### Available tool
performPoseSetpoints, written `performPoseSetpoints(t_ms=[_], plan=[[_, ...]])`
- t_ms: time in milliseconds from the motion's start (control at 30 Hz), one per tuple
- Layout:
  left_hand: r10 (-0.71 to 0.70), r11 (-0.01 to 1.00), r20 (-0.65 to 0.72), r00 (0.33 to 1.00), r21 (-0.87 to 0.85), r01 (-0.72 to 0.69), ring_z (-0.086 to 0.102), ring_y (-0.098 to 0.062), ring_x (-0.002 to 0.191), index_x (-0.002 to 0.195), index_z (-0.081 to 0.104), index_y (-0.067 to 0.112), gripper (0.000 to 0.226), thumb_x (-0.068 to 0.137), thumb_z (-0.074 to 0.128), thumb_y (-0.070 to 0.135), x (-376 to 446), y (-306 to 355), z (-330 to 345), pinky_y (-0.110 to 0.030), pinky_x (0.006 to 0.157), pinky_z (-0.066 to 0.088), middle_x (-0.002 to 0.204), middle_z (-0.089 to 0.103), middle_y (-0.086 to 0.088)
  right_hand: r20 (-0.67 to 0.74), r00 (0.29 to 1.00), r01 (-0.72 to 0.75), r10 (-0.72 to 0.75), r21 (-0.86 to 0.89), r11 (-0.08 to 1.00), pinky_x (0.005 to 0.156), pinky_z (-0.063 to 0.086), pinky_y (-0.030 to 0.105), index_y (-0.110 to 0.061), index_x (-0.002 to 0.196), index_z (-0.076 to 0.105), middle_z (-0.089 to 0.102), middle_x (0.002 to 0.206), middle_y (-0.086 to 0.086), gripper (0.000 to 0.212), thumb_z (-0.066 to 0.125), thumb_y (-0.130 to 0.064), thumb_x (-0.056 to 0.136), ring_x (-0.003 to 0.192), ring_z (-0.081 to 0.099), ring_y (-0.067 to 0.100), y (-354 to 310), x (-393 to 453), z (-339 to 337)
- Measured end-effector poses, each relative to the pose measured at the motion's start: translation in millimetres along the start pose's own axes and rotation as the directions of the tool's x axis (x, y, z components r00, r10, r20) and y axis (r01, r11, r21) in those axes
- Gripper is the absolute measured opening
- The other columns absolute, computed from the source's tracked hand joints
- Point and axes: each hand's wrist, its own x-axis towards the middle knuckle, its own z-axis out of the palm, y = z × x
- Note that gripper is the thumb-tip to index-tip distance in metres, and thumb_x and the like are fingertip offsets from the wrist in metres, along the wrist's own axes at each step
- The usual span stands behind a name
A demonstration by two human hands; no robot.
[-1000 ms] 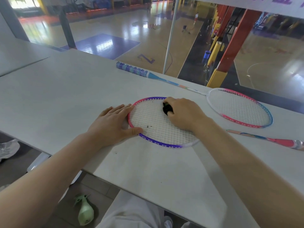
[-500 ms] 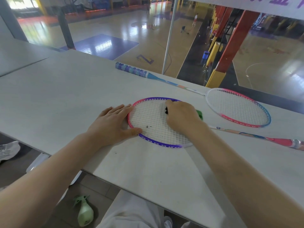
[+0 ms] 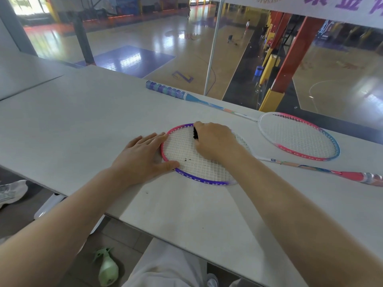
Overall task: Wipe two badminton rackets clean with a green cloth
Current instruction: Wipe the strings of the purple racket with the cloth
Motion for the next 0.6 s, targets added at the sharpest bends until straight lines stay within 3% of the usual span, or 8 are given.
performPoseSetpoints(t_ms=[100,233,333,433,500,600], plan=[[-0.006,1.0,0.033,0.999,0.008,0.005,0.012,-0.009,0.149,0.156,0.013,0.029,0.115,0.063,0.015,0.098,-0.9,1.3,-1.8,-0.036,0.123,0.008,0.162,0.018,0.012,0.03,0.996,-0.085,0.087,-0.071,0.994,0.068,0.049,0.03,-0.016,0.116,0.05,0.056,0.086,-0.002,0.024,0.045,-0.032,0.098,0.077,0.056,0.014,12.4,-5.5,-3.2],[-0.001,1.0,0.032,0.999,0.005,0.001,0.013,-0.01,0.149,0.155,0.014,0.029,0.128,0.05,0.005,0.101,-1.0,0.9,-1.4,-0.037,0.123,0.009,0.162,0.018,0.011,0.05,0.984,-0.166,0.173,-0.109,0.98,0.066,0.046,0.03,-0.016,0.109,0.052,0.05,0.077,-0.004,0.022,0.045,-0.034,0.098,0.075,0.055,0.013,29.8,-19.7,-8.9],[-0.004,1.0,0.022,1.0,0.002,0.004,0.014,-0.01,0.149,0.155,0.015,0.027,0.134,0.046,0.001,0.103,-1.1,2.4,-1.9,-0.036,0.123,0.009,0.162,0.02,0.01,0.087,0.975,-0.196,0.206,-0.114,0.974,0.065,0.044,0.032,-0.015,0.108,0.053,0.052,0.081,-0.002,0.023,0.043,-0.033,0.097,0.079,0.057,0.018,44.9,-33.8,-18.6],[-0.003,1.0,0.017,1.0,-0.001,0.003,0.016,-0.011,0.149,0.155,0.016,0.027,0.121,0.059,0.009,0.1,-1.6,3.8,-2.6,-0.036,0.123,0.01,0.161,0.021,0.009,0.083,0.968,-0.222,0.237,-0.163,0.961,0.062,0.039,0.031,-0.016,0.105,0.056,0.053,0.083,-0.001,0.022,0.043,-0.029,0.095,0.077,0.055,0.019,56.0,-48.8,-28.1],[-0.008,1.0,0.026,1.0,-0.008,0.009,0.017,-0.012,0.149,0.155,0.016,0.026,0.11,0.069,0.023,0.094,-2.6,5.4,-4.2,-0.037,0.123,0.01,0.162,0.021,0.007,0.059,0.965,-0.249,0.257,-0.114,0.962,0.059,0.037,0.03,-0.017,0.104,0.059,0.057,0.081,-0.001,0.021,0.043,-0.027,0.095,0.07,0.052,0.016,61.3,-61.0,-31.9],[-0.011,1.0,0.034,0.999,-0.019,0.011,0.017,-0.013,0.149,0.155,0.016,0.025,0.108,0.071,0.027,0.091,-4.6,7.5,-6.5,-0.037,0.123,0.01,0.162,0.02,0.007,-0.06,0.942,-0.321,0.329,0.109,0.941,0.06,0.042,0.029,-0.019,0.109,0.059,0.066,0.088,0.002,0.02,0.045,-0.023,0.095,0.071,0.055,0.018,70.0,-82.9,-31.2]])
